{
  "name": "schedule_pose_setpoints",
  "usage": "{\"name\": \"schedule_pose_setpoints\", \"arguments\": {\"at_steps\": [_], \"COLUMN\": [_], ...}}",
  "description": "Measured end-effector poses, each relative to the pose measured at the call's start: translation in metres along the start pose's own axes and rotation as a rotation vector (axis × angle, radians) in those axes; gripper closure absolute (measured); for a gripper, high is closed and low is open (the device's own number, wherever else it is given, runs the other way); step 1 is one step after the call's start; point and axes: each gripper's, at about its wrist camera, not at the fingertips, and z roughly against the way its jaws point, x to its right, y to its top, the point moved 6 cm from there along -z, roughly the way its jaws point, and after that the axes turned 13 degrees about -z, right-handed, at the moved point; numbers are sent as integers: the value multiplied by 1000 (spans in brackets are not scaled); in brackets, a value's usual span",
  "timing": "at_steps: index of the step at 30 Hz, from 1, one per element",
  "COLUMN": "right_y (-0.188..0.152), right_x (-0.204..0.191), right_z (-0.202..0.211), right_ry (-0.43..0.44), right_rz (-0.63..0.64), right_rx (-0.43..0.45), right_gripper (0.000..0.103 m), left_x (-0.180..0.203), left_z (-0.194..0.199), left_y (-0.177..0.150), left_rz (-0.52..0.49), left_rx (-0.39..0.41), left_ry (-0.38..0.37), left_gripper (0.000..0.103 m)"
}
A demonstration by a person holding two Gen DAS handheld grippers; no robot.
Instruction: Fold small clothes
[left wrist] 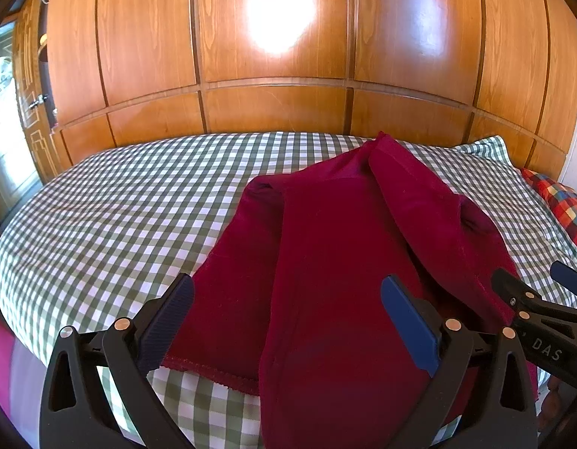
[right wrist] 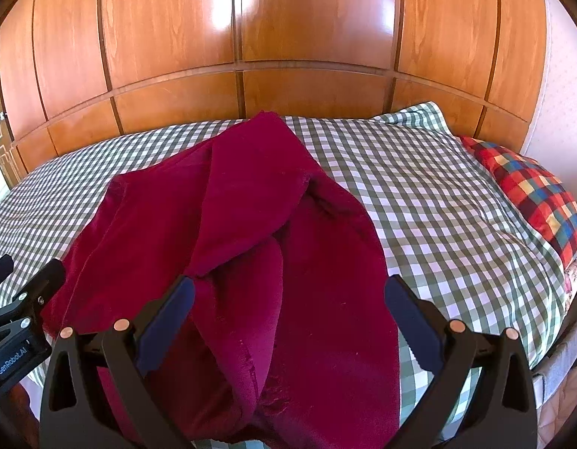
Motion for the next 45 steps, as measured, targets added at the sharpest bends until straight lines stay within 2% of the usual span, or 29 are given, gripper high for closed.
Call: {"name": "schedule_pose_setpoints", "arguments": {"at_steps": [45], "right_y": [-6], "right_x": [0], "right_z": [4], "right_ry": [30], "right_rz": [-1], "right_rx": [-16], "right_gripper": [2], "left_x": [-7], "left_z": [0], "left_y": [-8], "left_rz": [-10], "left_rx": [-20], "left_ry": [3], "left_gripper": [4]}}
